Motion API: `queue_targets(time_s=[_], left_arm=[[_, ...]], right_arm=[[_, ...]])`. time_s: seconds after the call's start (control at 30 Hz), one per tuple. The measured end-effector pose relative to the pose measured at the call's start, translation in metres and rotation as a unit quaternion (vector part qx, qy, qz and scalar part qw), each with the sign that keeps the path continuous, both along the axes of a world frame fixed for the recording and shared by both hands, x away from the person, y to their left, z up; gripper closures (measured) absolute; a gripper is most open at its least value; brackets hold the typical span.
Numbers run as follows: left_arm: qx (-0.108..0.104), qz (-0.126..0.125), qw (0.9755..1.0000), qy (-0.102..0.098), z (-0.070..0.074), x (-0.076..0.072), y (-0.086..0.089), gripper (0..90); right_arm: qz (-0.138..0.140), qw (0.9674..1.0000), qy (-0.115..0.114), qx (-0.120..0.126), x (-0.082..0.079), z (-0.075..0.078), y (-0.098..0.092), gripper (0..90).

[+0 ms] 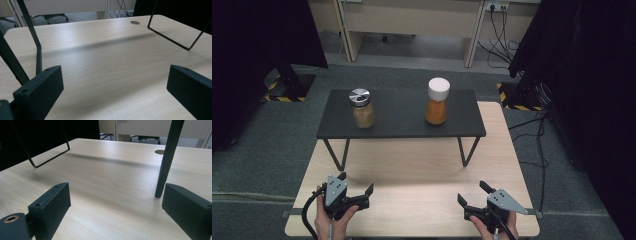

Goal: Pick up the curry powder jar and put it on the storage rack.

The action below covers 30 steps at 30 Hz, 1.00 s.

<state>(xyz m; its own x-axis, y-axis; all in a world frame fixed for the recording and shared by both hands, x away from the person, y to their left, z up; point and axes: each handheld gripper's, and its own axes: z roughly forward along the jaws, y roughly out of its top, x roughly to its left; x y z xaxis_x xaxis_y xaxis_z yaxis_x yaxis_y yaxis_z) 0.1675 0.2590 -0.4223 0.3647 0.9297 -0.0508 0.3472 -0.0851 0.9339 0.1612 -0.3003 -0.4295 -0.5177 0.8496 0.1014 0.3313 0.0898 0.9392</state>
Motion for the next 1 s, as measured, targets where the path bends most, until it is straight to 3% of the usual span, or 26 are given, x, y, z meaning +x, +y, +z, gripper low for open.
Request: queue_targets(time_s=[1.0], left_arm=[[0.004, -0.007, 0.9999, -0.009, 0.0033, -0.0030, -0.0041, 0.0]], right_arm=[[0.005, 1.0000, 0.003, 0.000, -0.0059, -0.0022, -0.0020, 8.4]])
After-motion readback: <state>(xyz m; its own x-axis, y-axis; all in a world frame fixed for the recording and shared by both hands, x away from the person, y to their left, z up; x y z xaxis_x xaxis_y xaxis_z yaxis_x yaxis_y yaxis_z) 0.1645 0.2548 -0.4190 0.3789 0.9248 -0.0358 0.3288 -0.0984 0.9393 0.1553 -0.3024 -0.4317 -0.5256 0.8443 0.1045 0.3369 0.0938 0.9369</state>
